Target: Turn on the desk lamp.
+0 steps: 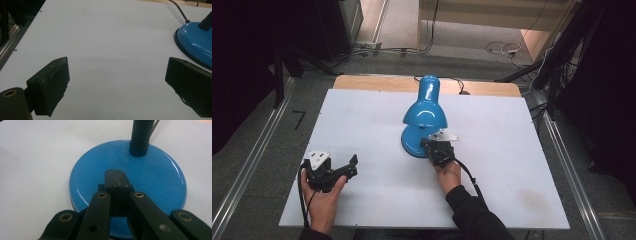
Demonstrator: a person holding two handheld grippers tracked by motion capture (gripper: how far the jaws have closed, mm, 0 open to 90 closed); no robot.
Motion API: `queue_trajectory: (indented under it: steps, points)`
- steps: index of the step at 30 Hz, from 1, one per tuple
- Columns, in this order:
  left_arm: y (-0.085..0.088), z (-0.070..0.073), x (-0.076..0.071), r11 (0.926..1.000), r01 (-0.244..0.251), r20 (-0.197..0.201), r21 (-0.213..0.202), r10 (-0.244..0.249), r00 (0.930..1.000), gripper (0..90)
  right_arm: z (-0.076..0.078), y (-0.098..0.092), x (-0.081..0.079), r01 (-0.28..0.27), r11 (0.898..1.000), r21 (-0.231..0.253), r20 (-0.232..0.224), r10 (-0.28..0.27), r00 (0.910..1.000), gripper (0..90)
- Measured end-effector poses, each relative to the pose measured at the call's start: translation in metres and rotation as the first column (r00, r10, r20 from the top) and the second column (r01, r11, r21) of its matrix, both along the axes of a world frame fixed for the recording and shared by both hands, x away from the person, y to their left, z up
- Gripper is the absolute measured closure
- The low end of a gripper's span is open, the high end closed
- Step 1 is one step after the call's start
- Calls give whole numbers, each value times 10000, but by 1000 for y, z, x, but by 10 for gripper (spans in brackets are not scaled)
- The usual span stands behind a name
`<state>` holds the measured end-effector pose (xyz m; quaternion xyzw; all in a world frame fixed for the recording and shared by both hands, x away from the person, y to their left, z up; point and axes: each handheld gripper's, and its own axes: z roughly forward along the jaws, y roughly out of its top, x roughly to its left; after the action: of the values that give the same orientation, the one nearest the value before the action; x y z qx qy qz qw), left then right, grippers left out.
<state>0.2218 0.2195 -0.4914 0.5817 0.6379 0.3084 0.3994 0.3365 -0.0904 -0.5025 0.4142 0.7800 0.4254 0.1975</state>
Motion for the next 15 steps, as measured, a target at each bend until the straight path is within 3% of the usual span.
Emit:
queue_trajectory:
  steps: [15]
  points:
    - [0, 0, 0, 10000, 3, -26, -66, -3, 10000, 59, -1, 2, -3, 31, 9997, -240, 159, -27, 9999, 878]
